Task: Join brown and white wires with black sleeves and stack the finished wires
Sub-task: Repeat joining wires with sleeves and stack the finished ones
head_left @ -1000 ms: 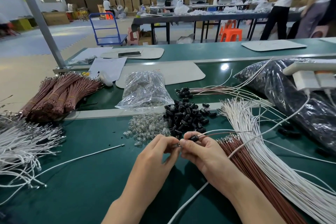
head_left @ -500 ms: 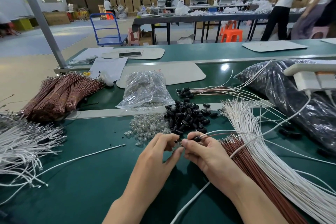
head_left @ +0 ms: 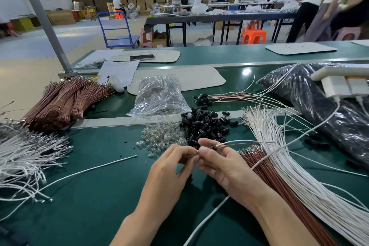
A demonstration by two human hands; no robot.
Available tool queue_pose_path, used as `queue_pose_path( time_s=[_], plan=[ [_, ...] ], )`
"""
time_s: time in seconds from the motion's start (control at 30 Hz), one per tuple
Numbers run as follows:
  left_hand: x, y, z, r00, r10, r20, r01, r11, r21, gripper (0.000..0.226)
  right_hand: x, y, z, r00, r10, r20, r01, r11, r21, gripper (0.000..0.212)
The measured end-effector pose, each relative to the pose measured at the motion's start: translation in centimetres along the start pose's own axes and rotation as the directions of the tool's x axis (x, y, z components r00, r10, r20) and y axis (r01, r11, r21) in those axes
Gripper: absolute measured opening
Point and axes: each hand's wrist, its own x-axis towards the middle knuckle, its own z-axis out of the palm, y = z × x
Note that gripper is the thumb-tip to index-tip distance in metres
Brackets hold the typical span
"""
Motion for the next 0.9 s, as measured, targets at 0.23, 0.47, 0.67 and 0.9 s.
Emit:
queue_pose_path(
  time_s=[0.23,0.47,0.67,0.9],
  plan=[
    [0.39,-0.4,-0.32,0.993,-0.035,-0.112,0.035,0.999,-0.006,0.013,0.37,-0.27,0.05,0.995,0.022,-0.096,-0.017,0.998,0.054,0.042],
    [0.32,-0.46,-0.07,0.995,-0.056,-0.088,0.054,0.998,-0.026,0.016,0.0,-0.37,-0.06,0.999,0.01,-0.039,-0.01,1.0,-0.02,0.028],
    [0.26,-0.38,0.11,0.995,-0.078,-0.059,0.073,0.995,-0.072,0.026,-0.12,-0.17,0.28,1.0,0.016,0.008,-0.015,0.998,-0.068,0.031],
    [0.1,-0.67,0.17,0.973,-0.232,-0.021,0.224,0.955,-0.194,0.023,-0.13,0.15,0.39,1.0,0.002,0.026,0.002,0.991,-0.134,0.032]
  ],
)
